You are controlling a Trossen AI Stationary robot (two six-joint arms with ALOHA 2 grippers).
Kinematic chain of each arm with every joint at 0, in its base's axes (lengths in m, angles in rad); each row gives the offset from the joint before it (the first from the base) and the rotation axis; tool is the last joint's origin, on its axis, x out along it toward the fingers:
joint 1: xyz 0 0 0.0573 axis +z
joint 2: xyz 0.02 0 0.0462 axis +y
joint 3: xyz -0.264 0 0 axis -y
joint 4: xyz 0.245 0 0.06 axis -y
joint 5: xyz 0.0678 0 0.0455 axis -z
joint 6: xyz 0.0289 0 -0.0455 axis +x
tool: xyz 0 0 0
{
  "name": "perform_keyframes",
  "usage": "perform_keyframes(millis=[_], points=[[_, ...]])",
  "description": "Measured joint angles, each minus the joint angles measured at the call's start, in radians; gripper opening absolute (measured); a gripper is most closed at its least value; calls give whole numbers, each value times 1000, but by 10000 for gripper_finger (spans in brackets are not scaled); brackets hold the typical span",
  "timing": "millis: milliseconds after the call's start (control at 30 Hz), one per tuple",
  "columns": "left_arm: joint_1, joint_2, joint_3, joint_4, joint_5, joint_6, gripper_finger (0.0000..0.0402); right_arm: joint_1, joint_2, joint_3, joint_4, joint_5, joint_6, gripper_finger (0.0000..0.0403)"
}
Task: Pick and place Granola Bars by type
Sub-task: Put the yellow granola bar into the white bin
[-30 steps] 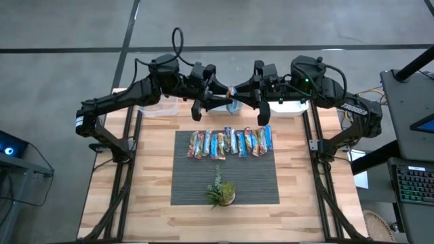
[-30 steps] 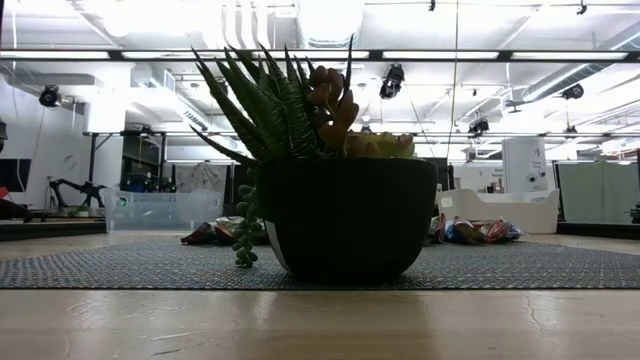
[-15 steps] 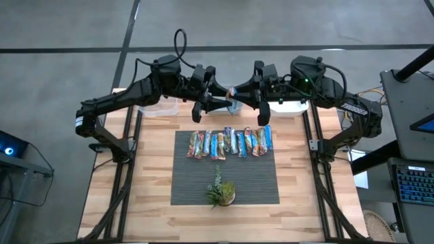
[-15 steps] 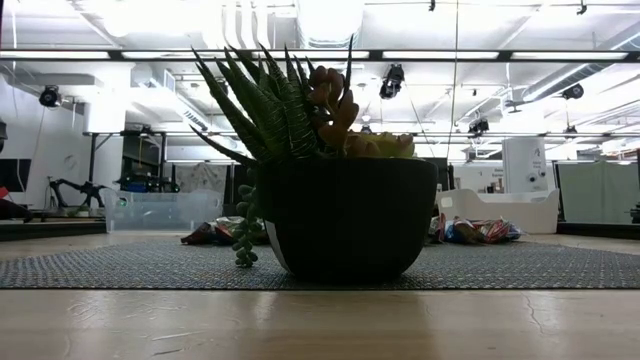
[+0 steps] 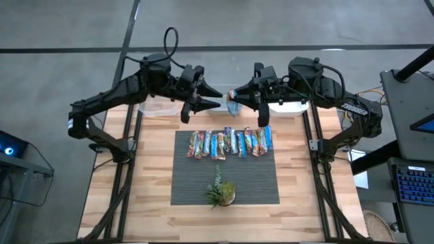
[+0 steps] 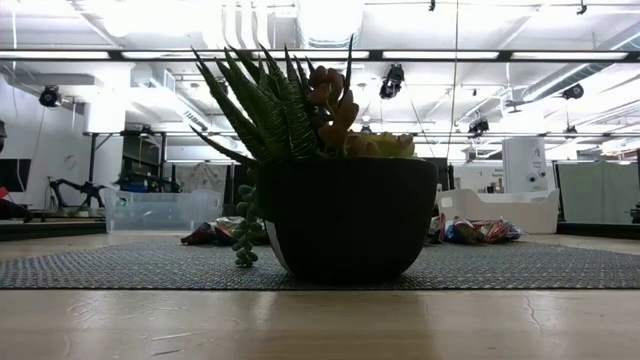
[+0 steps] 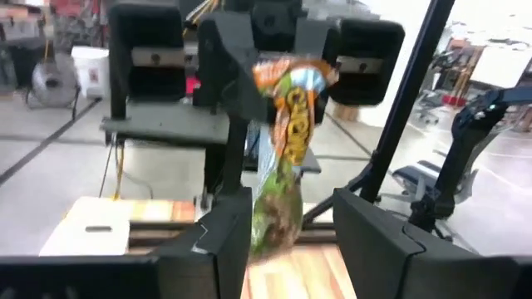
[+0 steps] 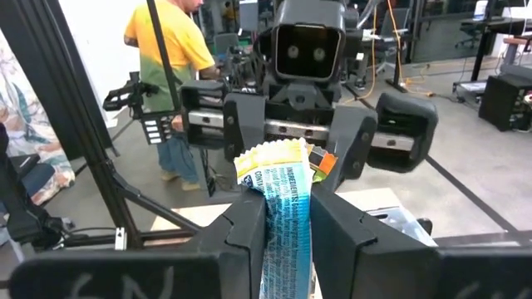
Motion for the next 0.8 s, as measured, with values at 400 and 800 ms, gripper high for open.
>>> perform_keyframes(millis=[400, 800], points=[[0, -38, 0, -133, -39, 42, 152, -15, 0, 0, -59, 43, 0, 68], [1, -38, 0, -190, -76, 60, 152, -21, -1, 0, -96, 64, 5, 68]])
